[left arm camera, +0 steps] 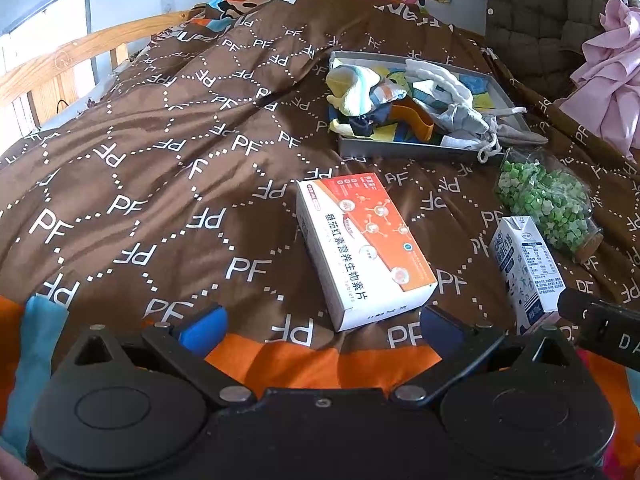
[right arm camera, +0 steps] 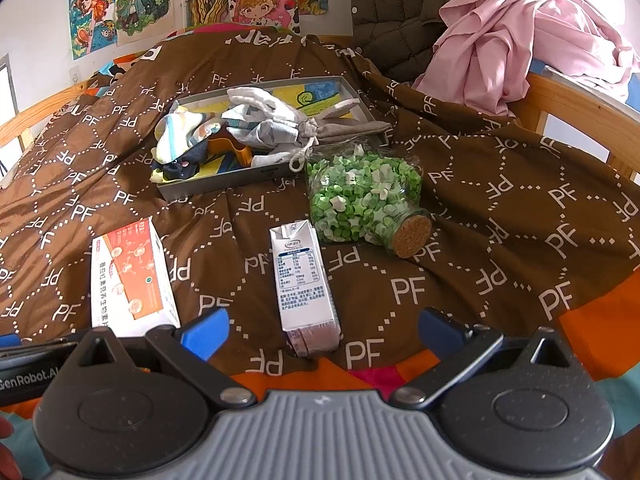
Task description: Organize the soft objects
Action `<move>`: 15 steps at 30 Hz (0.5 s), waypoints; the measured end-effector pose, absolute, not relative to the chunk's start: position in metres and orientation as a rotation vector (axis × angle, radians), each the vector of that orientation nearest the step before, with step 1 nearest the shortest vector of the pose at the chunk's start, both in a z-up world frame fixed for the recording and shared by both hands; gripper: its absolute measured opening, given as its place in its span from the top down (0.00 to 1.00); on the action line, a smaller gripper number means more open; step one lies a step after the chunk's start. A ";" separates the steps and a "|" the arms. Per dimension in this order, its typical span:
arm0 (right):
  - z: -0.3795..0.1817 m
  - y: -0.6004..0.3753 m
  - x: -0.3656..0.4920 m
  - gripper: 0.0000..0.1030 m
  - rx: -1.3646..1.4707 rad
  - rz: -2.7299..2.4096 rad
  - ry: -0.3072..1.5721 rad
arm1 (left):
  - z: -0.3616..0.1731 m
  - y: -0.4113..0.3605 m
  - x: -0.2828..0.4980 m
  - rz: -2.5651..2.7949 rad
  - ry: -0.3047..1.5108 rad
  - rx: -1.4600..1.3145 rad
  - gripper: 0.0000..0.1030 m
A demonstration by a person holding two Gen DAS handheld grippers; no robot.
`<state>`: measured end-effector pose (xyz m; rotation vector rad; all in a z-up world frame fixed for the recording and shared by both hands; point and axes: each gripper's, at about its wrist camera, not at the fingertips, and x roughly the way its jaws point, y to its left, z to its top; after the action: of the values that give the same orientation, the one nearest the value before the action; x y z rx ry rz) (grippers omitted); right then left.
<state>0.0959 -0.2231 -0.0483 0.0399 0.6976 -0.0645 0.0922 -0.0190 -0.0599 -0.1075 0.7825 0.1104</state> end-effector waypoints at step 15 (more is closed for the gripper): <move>-0.050 -0.222 0.095 0.00 0.038 -0.057 0.704 | -0.061 -0.019 0.093 0.111 0.792 -0.106 0.01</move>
<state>0.0954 -0.2218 -0.0504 0.0380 0.7043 -0.0569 0.0929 -0.0191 -0.0615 -0.1055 0.7916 0.1112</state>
